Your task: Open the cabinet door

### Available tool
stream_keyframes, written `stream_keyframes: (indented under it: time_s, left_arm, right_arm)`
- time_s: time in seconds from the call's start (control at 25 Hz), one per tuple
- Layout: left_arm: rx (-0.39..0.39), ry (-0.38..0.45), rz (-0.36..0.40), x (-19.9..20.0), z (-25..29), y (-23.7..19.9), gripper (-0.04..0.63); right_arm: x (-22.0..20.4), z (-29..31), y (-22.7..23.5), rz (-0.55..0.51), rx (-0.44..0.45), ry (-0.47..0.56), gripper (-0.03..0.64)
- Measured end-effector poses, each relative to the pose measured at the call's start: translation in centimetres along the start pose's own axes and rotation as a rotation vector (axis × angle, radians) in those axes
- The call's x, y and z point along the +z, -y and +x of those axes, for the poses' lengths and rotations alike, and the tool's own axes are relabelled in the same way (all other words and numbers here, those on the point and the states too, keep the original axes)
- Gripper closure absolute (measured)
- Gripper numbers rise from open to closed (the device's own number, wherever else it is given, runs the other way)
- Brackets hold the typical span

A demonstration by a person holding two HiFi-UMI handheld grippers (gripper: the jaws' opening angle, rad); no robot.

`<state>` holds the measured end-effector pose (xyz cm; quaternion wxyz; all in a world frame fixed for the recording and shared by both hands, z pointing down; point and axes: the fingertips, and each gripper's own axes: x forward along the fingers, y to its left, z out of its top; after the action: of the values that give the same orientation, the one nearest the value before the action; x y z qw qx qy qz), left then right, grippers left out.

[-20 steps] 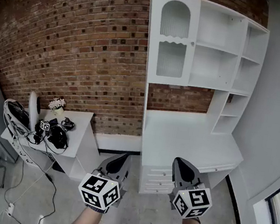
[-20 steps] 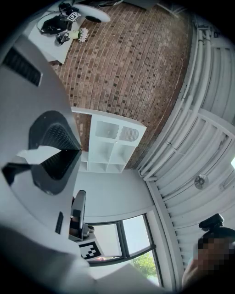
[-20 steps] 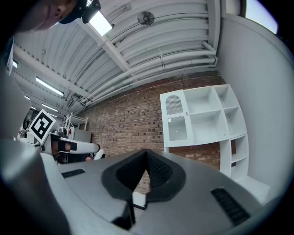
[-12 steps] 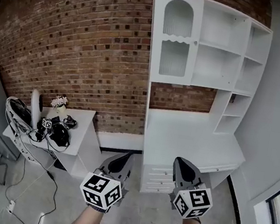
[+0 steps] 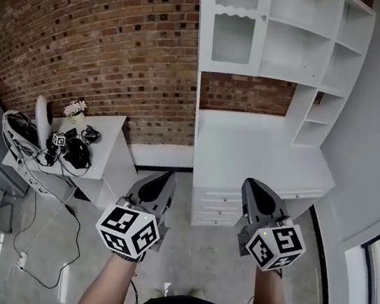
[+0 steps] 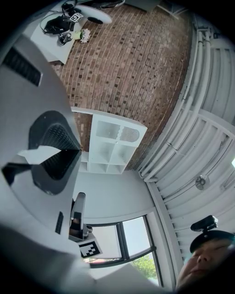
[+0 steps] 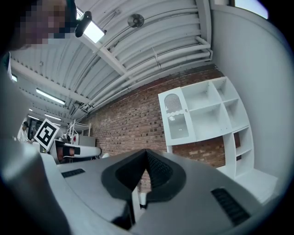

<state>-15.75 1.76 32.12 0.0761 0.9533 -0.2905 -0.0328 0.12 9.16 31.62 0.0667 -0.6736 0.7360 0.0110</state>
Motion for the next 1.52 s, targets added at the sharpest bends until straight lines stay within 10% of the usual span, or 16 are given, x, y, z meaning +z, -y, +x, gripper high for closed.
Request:
stream_keyframes:
  time_s: [0.88, 1.52]
  left_arm:
    - [0.001, -0.043, 0.014, -3.5, 8.5, 3.2, 0.592]
    - [-0.050, -0.020, 0.029, -2.1, 22.2, -7.0, 0.592]
  right_arm:
    - [-2.8, -1.1, 9.7, 0.037, -0.030, 0.012, 0.615]
    - [-3.6, 14.2, 15.1, -0.003, -0.075, 0.021, 0.614]
